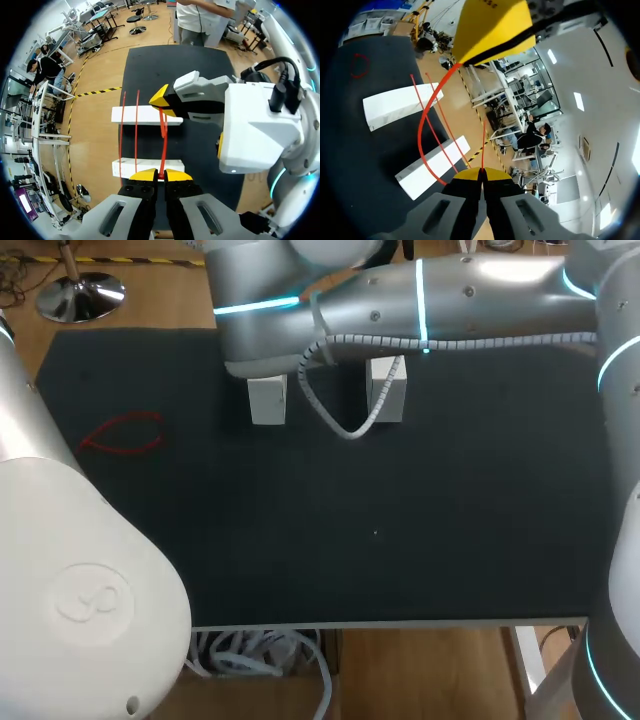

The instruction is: Grab the tape and strap the tape.

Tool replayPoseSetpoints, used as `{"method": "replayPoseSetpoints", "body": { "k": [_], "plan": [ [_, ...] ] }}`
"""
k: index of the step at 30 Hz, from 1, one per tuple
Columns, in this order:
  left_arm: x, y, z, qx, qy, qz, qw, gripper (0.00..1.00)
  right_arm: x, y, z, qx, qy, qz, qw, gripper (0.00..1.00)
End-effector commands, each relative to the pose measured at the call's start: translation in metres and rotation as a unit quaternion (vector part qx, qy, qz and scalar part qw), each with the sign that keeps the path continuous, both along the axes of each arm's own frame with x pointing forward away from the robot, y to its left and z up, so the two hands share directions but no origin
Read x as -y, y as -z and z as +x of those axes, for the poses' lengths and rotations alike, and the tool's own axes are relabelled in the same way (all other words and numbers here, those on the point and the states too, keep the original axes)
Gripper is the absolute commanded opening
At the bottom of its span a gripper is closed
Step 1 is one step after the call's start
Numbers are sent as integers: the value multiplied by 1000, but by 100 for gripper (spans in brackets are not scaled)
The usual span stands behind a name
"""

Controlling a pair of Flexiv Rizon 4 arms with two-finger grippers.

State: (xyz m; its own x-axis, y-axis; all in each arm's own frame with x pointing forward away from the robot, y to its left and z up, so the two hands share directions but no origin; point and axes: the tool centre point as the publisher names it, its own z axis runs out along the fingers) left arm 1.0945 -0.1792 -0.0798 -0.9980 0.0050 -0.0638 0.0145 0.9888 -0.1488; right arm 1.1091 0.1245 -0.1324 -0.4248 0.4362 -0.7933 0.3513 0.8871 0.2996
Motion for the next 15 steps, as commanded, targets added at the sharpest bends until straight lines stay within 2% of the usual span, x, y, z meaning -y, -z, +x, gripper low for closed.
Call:
{"method": "replayPoseSetpoints", "body": {
  "k": [1,4,15],
  "plan": [
    [0,-1,0,-1,-1,2,1000,0,-3,-3,-1,-10,6,-3,1000,0],
    [0,-1,0,-1,-1,2,1000,0,0,-1,-2,-2,-8,23,1000,0],
    [0,-1,0,-1,-1,2,1000,0,0,-1,-2,-2,-8,23,1000,0]
  ]
}}
